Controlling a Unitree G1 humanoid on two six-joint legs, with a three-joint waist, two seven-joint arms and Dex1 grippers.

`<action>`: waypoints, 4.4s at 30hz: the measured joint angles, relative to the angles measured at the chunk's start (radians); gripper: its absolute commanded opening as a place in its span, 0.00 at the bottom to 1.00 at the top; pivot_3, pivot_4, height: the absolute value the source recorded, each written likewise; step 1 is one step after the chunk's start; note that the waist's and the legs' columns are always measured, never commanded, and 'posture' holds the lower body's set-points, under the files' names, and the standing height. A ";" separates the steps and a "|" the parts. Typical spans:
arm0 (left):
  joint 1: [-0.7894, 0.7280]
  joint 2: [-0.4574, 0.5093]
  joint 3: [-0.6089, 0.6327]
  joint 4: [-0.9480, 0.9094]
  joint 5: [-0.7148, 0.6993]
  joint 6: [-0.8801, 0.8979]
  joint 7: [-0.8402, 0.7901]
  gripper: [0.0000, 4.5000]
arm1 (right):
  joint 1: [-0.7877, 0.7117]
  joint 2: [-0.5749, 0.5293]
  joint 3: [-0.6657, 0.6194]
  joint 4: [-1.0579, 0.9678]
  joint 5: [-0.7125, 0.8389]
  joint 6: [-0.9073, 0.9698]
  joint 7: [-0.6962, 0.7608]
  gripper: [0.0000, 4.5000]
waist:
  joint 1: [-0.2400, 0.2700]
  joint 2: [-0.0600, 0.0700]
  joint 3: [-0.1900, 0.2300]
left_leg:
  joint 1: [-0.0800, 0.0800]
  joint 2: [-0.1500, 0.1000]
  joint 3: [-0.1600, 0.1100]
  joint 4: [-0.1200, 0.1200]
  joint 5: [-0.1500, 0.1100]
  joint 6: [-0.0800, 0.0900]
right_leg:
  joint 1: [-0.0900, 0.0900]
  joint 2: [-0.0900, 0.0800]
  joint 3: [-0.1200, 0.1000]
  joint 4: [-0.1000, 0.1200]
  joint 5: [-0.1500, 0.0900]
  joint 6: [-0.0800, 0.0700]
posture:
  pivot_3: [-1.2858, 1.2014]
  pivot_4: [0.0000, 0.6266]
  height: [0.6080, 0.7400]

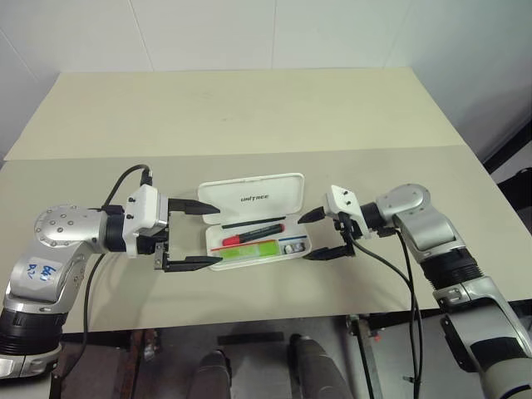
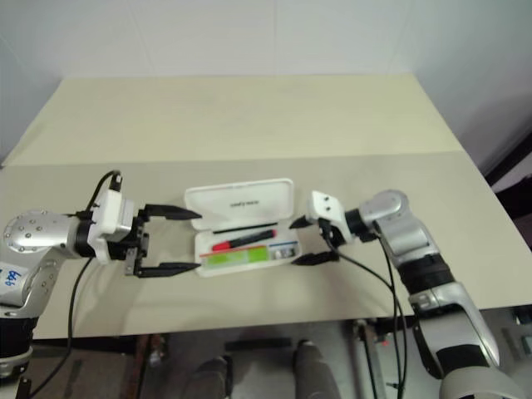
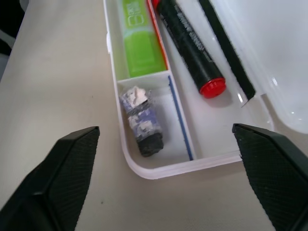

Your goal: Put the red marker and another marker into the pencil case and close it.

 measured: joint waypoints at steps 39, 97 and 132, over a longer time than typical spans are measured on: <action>-0.046 -0.089 0.145 0.227 0.005 -0.156 0.135 0.01 | 0.327 -0.240 -0.367 -0.498 0.345 0.090 -0.119 1.00 | 0.013 0.000 0.000 | 0.000 0.000 0.000 0.001 0.000 0.001 | 0.000 0.000 0.000 -0.001 -0.005 -0.007 | 0.52 0.24 1.00; -0.163 -0.140 -0.187 0.302 0.205 -0.121 -0.053 0.01 | 0.350 -0.208 -0.336 -0.542 0.349 0.093 -0.243 1.00 | 0.031 0.000 0.000 | -0.001 0.000 0.000 0.000 0.000 0.001 | 0.000 0.000 0.000 -0.002 -0.004 -0.006 | 0.52 0.24 1.00; -0.164 -0.186 -0.268 0.167 0.285 0.069 0.067 0.01 | 0.394 -0.187 -0.331 -0.594 0.358 0.096 -0.313 1.00 | 0.031 0.000 0.000 | 0.000 0.000 0.000 0.001 0.000 0.001 | 0.001 0.000 0.000 -0.002 -0.005 -0.009 | 0.52 0.24 1.00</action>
